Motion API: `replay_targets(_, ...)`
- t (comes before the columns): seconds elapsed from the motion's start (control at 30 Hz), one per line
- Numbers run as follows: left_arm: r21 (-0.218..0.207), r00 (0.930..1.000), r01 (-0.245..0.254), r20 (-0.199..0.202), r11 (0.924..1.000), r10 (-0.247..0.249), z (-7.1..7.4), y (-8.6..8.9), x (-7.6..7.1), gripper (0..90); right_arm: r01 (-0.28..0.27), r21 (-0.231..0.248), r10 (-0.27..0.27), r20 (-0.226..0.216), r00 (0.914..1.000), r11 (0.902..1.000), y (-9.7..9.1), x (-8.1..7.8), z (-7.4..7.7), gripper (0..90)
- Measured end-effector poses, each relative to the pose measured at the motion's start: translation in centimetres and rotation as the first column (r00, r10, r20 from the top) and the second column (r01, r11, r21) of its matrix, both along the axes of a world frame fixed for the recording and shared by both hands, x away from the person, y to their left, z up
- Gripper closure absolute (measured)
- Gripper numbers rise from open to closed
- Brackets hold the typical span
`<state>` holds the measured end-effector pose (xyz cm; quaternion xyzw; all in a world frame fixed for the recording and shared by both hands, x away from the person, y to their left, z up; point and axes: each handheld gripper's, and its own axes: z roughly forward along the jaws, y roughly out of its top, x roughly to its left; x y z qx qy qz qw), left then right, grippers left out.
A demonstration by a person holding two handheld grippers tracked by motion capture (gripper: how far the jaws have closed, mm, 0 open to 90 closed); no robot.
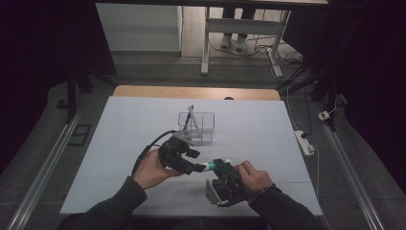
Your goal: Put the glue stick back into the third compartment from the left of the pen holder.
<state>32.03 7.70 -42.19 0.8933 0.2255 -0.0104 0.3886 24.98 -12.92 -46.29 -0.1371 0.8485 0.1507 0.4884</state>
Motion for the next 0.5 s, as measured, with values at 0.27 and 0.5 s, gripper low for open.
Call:
replay_targets(0.27, -0.054, 0.9964, -0.078, 0.029, 0.9955, 0.080, -0.4, 2.2, -0.5, 18.4, 0.056, 0.054, -0.051, -0.085, 0.9950, 0.9970, -0.5, 0.8, 0.8, 66.2)
replay_targets(0.5, -0.065, 0.9904, -0.128, 0.043, 0.9896, 0.131, -0.6, 3.8, -1.3, 7.8, 0.102, 0.118, -0.082, -0.160, 0.9837, 0.9877, -0.9, 1.6, 1.5, 66.3)
